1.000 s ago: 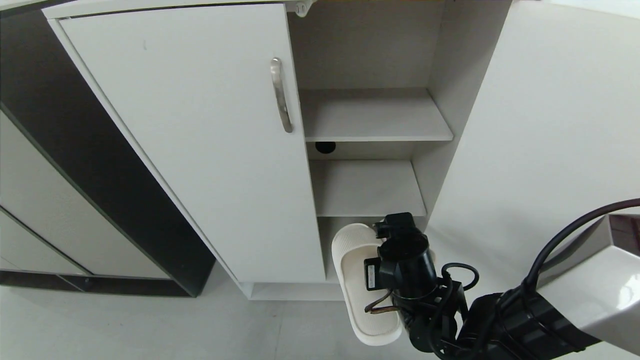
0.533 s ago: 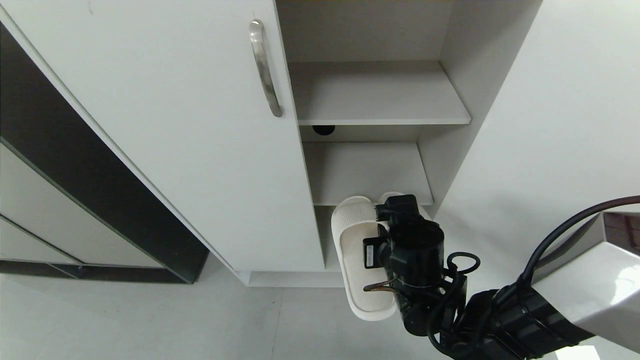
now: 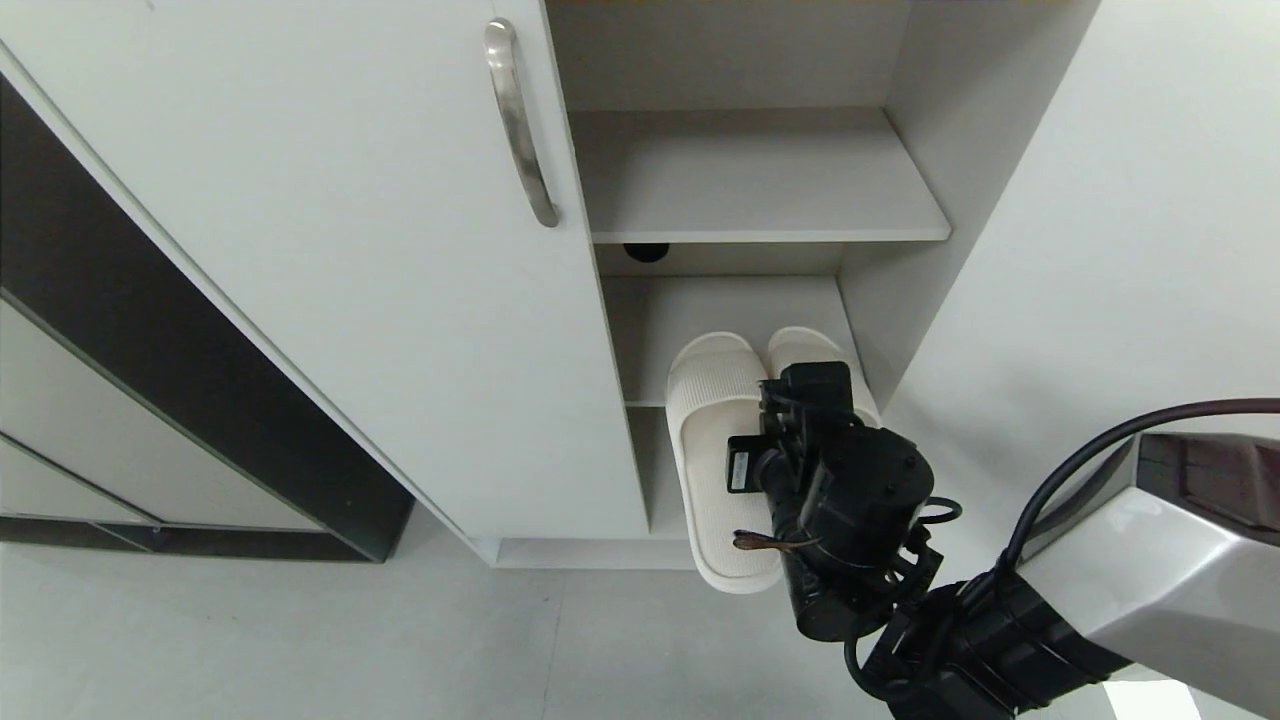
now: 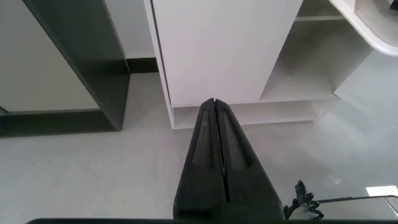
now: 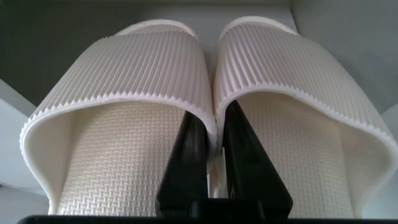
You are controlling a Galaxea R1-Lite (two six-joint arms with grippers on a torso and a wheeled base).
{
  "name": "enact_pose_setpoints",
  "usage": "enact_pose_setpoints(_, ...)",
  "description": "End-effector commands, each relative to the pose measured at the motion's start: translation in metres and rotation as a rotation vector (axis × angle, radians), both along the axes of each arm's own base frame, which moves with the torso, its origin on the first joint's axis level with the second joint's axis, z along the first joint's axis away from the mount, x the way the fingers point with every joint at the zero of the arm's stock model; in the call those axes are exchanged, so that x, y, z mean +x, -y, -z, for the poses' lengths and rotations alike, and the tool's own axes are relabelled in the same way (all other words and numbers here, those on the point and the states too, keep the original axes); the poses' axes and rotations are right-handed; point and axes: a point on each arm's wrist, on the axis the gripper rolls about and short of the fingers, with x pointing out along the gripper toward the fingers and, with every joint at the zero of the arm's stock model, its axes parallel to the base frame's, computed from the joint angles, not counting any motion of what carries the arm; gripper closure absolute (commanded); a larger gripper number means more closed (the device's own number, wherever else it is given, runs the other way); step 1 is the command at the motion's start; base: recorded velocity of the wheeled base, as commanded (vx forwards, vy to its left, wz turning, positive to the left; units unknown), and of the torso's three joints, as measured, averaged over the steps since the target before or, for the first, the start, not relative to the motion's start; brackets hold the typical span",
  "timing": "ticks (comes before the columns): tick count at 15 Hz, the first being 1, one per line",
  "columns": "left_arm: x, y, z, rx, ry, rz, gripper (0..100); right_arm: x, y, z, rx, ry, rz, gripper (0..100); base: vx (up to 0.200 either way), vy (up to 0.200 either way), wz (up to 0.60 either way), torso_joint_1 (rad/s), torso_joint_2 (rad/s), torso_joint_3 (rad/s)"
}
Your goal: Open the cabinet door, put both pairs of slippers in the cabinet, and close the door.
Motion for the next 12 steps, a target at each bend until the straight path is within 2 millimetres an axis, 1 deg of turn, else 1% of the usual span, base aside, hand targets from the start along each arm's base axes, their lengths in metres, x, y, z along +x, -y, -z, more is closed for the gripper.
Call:
enact_pose_setpoints(1,0.000,0.000,0.000,0.000,-0.001,0.000,100,0.003,-0.002,0.008,-0.011,-0.010,0.002,100,0.000,0.000,0.00,0.000,0.00,0.000)
enact_pose_setpoints(5,0.000,0.000,0.000,0.000,-0.001,0.000,100,0.004,-0.003,0.008,-0.009,-0.012,0.002,100,0.000,0.000,0.00,0.000,0.00,0.000)
enact_pose_setpoints(8,0.000,0.000,0.000,0.000,-0.001,0.000,100,0.008,-0.007,0.015,-0.020,-0.020,0.004,100,0.200,0.000,0.00,0.002,0.00,0.002)
enact_pose_setpoints(12,0.000,0.000,0.000,0.000,-0.001,0.000,100,0.011,-0.007,0.022,-0.030,-0.032,0.009,100,0.200,0.000,0.00,0.001,0.00,0.001)
